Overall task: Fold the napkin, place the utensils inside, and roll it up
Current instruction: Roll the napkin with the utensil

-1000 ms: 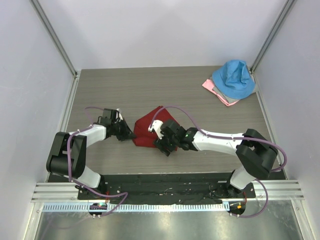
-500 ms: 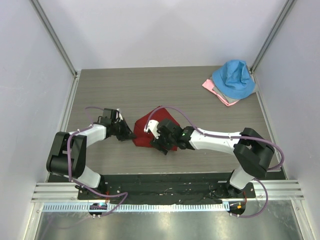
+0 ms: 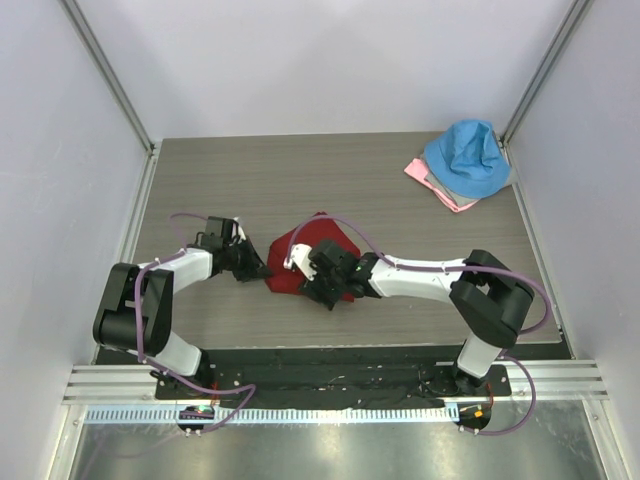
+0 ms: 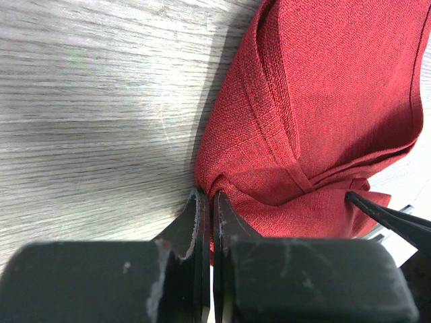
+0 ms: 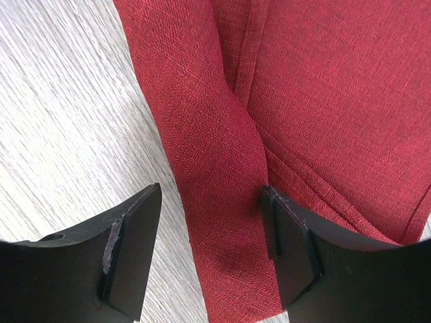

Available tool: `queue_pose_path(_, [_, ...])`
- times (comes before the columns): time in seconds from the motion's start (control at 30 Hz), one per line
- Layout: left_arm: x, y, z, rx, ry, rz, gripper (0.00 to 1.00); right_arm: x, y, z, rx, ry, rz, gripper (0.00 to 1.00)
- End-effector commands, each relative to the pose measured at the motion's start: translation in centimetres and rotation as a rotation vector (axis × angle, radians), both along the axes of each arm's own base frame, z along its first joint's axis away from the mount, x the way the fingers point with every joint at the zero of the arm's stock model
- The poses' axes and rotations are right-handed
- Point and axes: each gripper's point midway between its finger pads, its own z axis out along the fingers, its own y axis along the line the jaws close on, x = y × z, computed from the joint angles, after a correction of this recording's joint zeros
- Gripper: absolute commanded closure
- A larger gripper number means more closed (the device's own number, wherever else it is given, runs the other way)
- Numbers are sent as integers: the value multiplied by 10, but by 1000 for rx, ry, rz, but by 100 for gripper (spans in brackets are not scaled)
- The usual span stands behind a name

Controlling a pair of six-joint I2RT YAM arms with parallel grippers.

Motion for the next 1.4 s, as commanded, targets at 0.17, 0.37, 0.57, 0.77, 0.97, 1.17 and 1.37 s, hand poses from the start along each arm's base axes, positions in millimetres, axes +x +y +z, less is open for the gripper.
queue_pose_path(0.17, [-12,2,-8,29,52,-31,100,-6,-23,0,-34,-1,-71,35])
queue_pose_path(0.37, [-12,2,-7,30,50,-31,100,-8,-33,-1,-65,11,-89,39])
queue_pose_path(0.57, [-12,3,-8,33,54,-30,100,-14,-44,-2,-89,25,-106,41])
queue_pose_path(0.77, [-12,2,-9,30,57,-31,100,-19,-44,-8,-92,58,-93,55])
queue_pose_path(0.97, [-12,1,-7,29,54,-33,100,-31,-37,-11,-70,127,-35,79])
queue_pose_path(1.17, [-13,2,-9,29,65,-36,100,-34,-37,-15,-85,160,-23,66])
queue_pose_path(1.37, [-13,-1,-10,20,80,-42,100,-23,-25,24,-20,106,-38,37])
